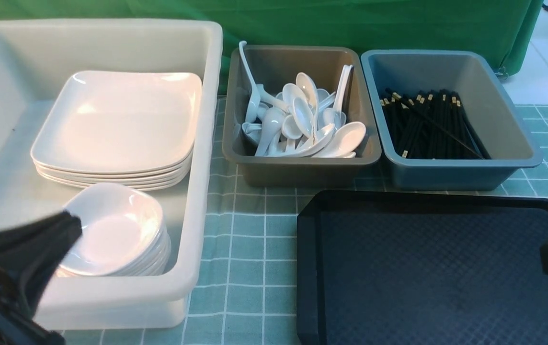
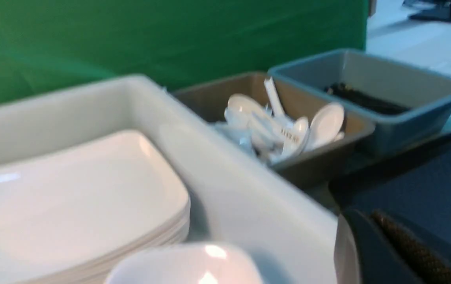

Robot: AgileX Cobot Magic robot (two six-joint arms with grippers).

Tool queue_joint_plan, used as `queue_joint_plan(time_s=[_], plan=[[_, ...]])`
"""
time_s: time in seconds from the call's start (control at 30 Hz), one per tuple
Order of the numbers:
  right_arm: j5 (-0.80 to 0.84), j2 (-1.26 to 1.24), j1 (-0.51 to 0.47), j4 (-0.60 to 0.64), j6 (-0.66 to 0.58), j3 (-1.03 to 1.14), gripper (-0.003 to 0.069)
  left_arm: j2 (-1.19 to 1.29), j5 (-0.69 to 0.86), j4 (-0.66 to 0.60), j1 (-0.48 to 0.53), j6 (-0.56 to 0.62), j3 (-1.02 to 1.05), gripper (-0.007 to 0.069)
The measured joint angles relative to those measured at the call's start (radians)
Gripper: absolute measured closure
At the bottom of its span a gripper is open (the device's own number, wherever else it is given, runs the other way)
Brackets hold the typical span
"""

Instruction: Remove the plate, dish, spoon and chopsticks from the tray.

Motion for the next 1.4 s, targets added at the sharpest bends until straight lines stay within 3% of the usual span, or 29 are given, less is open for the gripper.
queue_joint_plan(time_s=[0.17, 0.43, 0.53, 0.67, 0.87, 0.97, 1.4], plan=[[-0.001, 0.0, 0.0, 0.0, 0.002, 0.003, 0.0627, 0.003, 0.0, 0.0, 0.0, 0.0, 0.137, 0.0615], [-0.023, -0.007, -0.027, 0.0, 0.002, 0.038, 0.0604, -0.01, -0.156, 0.065, -0.002, -0.001, 0.249, 0.0615], [-0.062, -0.044, -0.114, -0.01, -0.016, 0.085, 0.0605, -0.01, -0.153, 0.097, -0.002, -0.003, 0.251, 0.0615], [-0.247, -0.199, -0.283, -0.014, -0.101, 0.259, 0.0638, -0.011, -0.149, 0.109, -0.002, -0.005, 0.251, 0.0613], [-0.591, -0.474, -0.471, -0.014, -0.182, 0.635, 0.0642, -0.011, -0.151, 0.112, -0.002, -0.005, 0.251, 0.0613], [-0.654, -0.615, -0.542, -0.014, -0.186, 0.804, 0.0642, -0.011, -0.151, 0.112, -0.002, -0.006, 0.251, 0.0613], [-0.507, -0.717, -0.59, -0.014, -0.163, 0.873, 0.0635, -0.011, -0.15, 0.115, -0.002, -0.007, 0.251, 0.0613]])
